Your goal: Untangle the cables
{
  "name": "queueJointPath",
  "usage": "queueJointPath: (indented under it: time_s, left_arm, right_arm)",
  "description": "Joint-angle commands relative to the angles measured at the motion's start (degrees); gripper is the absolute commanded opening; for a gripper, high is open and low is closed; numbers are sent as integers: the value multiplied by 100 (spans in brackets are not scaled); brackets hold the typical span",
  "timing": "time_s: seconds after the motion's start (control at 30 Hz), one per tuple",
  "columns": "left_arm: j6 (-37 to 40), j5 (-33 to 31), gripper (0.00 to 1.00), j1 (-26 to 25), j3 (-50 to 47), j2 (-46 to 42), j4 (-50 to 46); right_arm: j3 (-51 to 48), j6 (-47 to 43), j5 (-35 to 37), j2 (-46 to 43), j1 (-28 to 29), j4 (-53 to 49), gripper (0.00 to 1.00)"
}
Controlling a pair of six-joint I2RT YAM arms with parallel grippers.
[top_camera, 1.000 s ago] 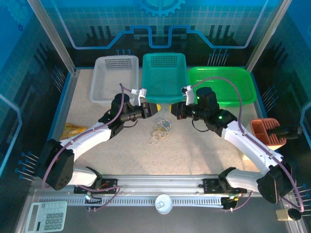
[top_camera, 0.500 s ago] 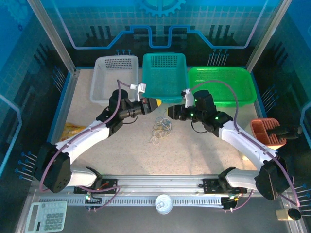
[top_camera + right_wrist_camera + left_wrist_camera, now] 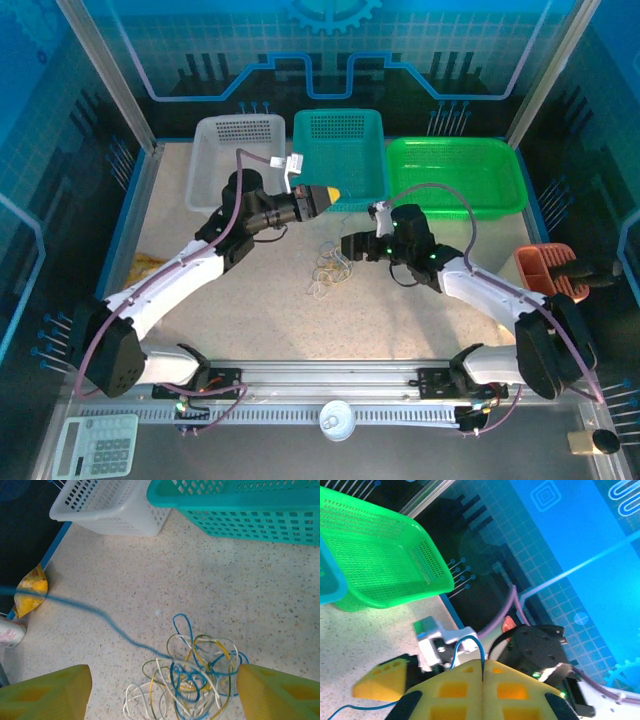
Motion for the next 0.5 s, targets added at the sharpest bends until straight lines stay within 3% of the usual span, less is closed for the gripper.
queueJointPath:
  time_s: [0.0,0.47]
  left_arm:
    - [-173,152,0,-92,375,-44,-10]
    - [-375,-7,0,-138,1840,-99,-568]
  right_arm:
    - [-64,25,162,326,106,581,77]
    - [-167,458,580,1524,308,1368,67]
